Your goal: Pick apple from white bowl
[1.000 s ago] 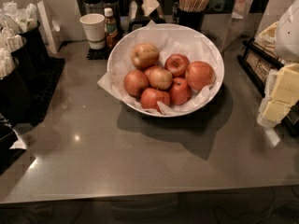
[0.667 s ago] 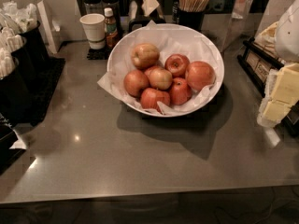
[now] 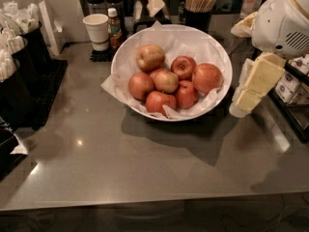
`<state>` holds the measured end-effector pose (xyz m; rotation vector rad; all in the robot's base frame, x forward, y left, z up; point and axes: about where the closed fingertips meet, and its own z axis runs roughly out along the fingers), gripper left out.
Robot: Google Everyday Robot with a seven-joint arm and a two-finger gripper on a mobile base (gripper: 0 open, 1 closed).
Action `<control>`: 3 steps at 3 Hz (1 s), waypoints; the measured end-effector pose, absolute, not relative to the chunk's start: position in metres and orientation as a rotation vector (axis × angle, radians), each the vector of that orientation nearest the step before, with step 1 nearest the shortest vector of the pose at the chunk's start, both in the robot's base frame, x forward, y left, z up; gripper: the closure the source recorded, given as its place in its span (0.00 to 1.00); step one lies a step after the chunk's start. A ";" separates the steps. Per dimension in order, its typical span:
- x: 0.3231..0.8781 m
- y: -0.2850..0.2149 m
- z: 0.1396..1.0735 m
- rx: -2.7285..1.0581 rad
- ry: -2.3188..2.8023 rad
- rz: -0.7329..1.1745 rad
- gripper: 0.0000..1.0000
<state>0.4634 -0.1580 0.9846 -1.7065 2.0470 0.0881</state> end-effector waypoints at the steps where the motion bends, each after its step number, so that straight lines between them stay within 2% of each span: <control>1: 0.482 -0.111 0.999 -1.739 1.920 0.205 0.00; 2: 0.483 -0.108 1.002 -1.737 1.911 0.210 0.15; 3: 0.483 -0.110 1.000 -1.714 1.919 0.207 0.01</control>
Offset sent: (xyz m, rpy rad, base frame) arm 0.0169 0.0425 0.0127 0.0884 -0.0106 0.0858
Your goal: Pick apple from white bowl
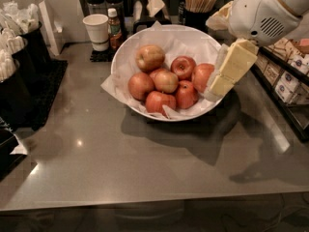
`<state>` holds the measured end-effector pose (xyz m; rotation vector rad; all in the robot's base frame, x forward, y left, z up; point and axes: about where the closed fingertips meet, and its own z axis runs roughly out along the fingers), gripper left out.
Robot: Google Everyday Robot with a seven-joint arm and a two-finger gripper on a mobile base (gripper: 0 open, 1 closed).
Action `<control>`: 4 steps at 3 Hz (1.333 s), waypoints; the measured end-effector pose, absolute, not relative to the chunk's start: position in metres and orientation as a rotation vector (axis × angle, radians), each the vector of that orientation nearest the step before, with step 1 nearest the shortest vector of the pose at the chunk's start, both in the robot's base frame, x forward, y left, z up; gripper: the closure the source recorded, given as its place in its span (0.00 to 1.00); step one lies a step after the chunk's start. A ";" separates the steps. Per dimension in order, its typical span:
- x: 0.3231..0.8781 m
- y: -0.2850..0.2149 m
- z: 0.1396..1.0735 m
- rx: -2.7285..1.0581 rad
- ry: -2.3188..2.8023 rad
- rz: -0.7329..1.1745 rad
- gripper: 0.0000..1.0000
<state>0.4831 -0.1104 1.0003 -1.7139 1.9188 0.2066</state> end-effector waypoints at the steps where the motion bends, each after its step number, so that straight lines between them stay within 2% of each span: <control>1: 0.502 -0.117 0.986 -1.658 1.941 0.232 0.00; 4: 0.551 -0.135 0.941 -1.540 2.038 0.246 0.00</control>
Offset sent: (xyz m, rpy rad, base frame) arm 0.0742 -0.0133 -0.0419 0.0727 0.0360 -0.0858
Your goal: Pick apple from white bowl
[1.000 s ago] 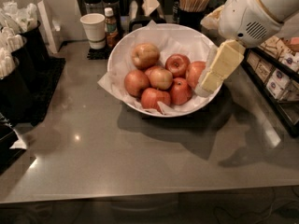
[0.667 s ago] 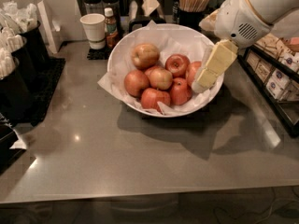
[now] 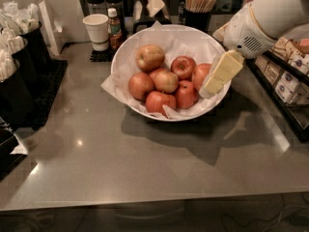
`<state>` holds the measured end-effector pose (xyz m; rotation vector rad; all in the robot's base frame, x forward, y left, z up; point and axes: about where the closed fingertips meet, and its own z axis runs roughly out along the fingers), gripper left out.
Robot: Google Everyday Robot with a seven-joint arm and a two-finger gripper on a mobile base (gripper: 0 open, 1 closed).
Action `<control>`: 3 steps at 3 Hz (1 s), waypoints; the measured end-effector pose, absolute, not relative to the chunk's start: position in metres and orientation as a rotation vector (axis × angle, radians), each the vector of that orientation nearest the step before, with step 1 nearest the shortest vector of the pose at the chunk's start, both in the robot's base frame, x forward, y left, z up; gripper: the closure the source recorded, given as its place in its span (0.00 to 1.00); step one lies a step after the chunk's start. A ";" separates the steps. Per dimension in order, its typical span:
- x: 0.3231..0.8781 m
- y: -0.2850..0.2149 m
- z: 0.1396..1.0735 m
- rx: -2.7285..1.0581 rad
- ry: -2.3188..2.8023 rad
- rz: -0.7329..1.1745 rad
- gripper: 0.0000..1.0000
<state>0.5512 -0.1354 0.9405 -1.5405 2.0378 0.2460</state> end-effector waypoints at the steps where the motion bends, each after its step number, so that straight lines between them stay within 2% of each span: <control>1: 0.556 -0.137 0.925 -1.512 2.064 0.270 0.00; 3: 0.558 -0.119 0.911 -1.563 2.056 0.306 0.05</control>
Offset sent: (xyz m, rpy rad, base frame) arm 0.0099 0.0109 -0.0354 0.0212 0.0563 -0.0021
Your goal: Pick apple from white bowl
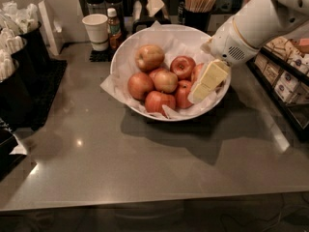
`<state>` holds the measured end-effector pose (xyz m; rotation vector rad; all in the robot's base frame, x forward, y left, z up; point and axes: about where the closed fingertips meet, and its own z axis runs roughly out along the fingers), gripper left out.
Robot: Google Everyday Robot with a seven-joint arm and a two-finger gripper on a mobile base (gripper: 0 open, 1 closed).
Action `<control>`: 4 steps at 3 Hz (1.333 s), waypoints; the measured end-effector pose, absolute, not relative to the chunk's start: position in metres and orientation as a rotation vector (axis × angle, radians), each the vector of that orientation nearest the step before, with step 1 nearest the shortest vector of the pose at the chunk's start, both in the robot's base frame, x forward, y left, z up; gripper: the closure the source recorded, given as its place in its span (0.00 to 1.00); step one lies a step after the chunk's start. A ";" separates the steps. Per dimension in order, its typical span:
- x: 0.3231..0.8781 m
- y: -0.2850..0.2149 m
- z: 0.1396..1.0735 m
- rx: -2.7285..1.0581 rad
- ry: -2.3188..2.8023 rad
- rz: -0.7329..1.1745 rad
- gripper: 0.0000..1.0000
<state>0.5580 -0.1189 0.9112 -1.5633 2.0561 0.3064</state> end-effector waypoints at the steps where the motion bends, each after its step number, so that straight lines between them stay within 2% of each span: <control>1: 0.558 -0.114 0.909 -1.579 2.050 0.311 0.05; 2: 0.559 -0.111 0.904 -1.600 2.058 0.303 0.05; 4: 0.560 -0.117 0.888 -1.604 2.108 0.291 0.14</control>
Offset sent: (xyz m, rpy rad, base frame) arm 0.0028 0.0093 -0.0152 -0.0418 0.0216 0.0271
